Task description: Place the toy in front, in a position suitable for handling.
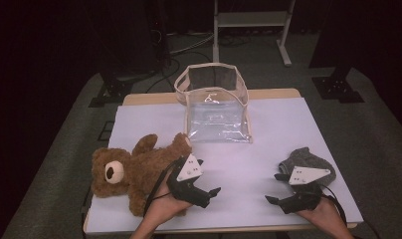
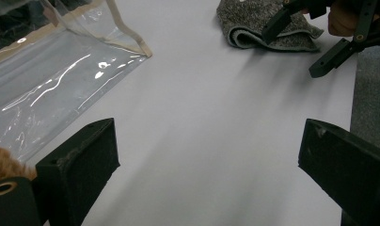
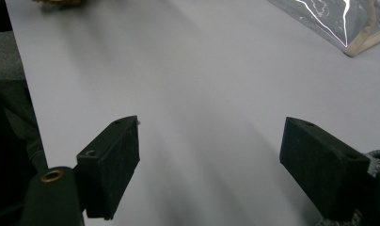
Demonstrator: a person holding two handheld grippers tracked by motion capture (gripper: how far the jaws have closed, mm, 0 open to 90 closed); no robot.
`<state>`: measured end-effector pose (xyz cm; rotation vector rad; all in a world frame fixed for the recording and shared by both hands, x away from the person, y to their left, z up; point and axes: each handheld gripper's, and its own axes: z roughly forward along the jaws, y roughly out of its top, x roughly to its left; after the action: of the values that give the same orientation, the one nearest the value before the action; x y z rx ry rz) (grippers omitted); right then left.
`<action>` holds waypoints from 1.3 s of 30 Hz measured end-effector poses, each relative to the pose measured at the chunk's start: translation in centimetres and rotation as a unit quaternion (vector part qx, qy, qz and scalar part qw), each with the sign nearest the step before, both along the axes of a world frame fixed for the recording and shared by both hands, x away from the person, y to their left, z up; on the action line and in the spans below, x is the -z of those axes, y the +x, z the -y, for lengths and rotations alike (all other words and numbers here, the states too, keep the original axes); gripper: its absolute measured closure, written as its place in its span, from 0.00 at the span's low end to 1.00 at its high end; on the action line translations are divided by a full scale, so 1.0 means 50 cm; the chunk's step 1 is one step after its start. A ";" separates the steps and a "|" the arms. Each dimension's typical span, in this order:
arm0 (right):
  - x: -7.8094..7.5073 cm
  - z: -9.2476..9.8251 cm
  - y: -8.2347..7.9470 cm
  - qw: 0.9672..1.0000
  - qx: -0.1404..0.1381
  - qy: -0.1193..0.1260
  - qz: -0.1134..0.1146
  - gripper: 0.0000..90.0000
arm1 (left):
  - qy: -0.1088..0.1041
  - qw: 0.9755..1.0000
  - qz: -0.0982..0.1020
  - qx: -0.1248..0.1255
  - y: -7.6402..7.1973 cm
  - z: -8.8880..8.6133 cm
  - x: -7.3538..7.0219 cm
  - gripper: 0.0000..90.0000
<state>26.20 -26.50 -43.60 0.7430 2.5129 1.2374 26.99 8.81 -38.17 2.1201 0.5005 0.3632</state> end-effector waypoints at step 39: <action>0.000 -0.013 -0.007 1.000 -0.018 -0.016 0.000 0.21 | 0.065 0.996 0.002 0.055 0.019 -0.184 -0.088 0.09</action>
<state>25.85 -25.86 -43.61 0.6937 2.5508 1.2056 27.96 18.03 -33.75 2.2612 0.3640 0.3437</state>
